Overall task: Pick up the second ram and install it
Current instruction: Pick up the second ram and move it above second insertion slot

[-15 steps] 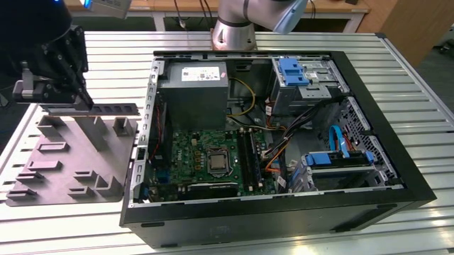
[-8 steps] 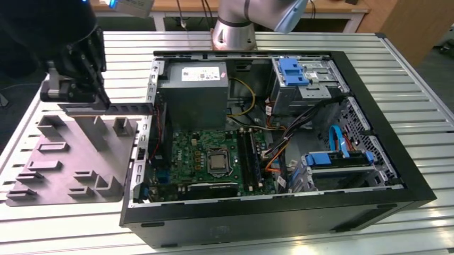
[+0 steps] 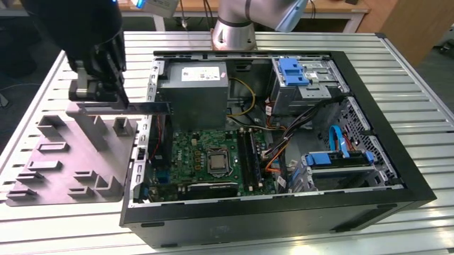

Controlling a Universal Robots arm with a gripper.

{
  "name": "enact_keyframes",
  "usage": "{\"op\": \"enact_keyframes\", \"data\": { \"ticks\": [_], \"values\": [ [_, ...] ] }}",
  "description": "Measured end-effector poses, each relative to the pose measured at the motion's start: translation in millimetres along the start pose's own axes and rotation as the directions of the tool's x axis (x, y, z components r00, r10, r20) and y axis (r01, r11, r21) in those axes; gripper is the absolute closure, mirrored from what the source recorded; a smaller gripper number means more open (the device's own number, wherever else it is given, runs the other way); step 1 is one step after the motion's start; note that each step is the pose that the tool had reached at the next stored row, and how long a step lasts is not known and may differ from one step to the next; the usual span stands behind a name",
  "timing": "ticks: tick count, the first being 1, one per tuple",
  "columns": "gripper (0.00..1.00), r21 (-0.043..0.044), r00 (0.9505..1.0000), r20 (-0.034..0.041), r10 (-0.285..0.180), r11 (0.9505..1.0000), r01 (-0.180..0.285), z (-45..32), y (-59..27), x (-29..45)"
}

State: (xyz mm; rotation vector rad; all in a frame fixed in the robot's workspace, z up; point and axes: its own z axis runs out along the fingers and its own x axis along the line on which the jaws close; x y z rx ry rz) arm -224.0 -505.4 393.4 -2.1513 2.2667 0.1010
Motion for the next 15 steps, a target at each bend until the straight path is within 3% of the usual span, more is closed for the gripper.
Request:
{"op": "enact_keyframes", "data": {
  "ticks": [15],
  "values": [
    [0.88,0.0000,1.0000,-0.0001,0.000,1.0000,0.000,-1.5,-46.3,-2.4]
  ]
}}
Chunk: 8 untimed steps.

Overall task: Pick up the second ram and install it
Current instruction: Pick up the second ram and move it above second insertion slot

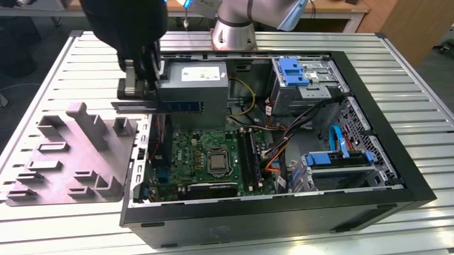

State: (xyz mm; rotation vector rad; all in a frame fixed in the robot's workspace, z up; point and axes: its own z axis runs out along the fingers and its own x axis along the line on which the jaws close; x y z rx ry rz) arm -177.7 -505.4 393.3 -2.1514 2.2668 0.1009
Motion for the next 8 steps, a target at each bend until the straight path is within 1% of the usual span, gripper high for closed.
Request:
{"op": "enact_keyframes", "data": {
  "ticks": [8],
  "values": [
    [0.88,0.0000,1.0000,0.0001,0.000,1.0000,0.000,-0.7,-23.7,-1.3]
  ]
}}
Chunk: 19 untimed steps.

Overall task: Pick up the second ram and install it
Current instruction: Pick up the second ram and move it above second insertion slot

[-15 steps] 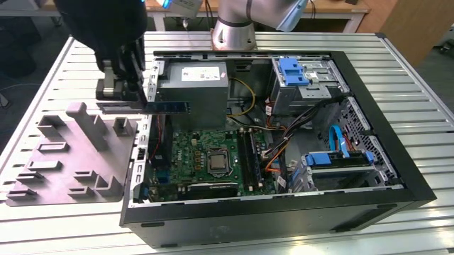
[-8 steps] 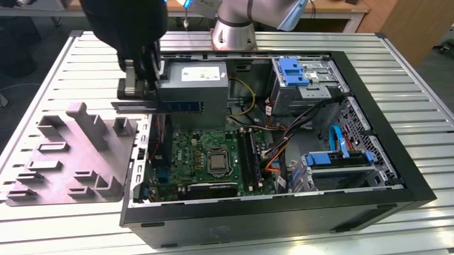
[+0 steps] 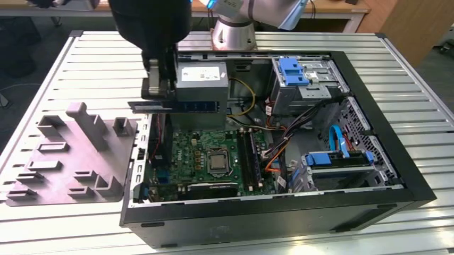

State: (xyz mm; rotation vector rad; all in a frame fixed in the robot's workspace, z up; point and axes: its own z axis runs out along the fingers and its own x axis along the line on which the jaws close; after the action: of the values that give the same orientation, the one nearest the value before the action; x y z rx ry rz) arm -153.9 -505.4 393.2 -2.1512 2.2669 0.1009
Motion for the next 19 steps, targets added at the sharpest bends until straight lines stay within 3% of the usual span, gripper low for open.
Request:
{"op": "enact_keyframes", "data": {
  "ticks": [5,19],
  "values": [
    [0.88,0.0000,1.0000,0.0000,0.000,1.0000,0.000,-0.6,-19.1,-1.0],
    [0.88,0.0000,1.0000,0.0000,0.000,1.0000,0.000,-1.8,-60.4,-3.2]
  ]
}}
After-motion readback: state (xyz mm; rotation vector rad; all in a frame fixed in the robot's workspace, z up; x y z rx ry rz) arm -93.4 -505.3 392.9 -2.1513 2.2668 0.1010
